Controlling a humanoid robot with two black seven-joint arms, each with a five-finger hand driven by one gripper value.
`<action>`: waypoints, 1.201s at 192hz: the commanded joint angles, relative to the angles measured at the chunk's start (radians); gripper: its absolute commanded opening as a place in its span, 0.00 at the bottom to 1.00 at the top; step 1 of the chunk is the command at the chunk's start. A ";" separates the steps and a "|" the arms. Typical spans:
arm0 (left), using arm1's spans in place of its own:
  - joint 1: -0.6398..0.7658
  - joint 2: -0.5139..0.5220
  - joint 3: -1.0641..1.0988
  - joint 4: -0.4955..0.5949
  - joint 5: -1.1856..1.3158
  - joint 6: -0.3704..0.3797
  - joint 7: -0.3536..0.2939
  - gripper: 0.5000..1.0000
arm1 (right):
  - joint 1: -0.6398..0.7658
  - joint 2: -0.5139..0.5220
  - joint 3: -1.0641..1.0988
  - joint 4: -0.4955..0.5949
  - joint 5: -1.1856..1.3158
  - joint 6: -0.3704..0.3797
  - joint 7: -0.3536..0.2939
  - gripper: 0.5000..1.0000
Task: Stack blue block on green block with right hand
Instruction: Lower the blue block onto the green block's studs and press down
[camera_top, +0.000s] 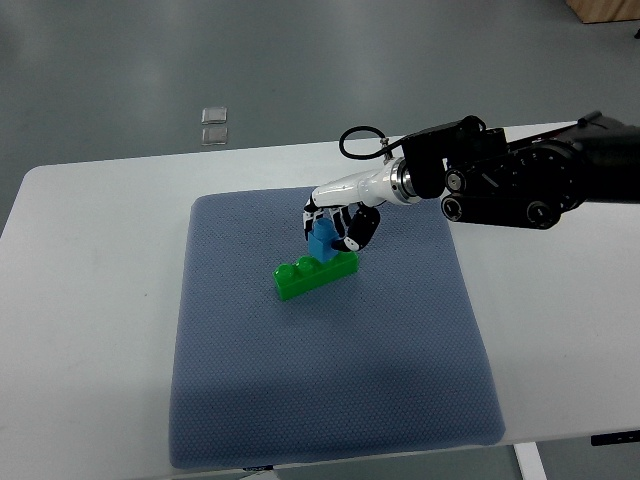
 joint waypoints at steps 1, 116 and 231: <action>0.000 0.000 0.000 0.000 0.000 0.000 0.000 1.00 | -0.001 0.000 0.000 -0.002 -0.001 -0.004 -0.003 0.00; 0.000 0.000 0.000 0.000 0.001 0.000 0.000 1.00 | -0.001 0.038 -0.005 -0.009 -0.007 -0.013 -0.047 0.00; 0.000 0.000 0.000 0.000 0.001 0.000 0.000 1.00 | 0.007 0.031 -0.015 -0.012 -0.048 -0.011 -0.047 0.00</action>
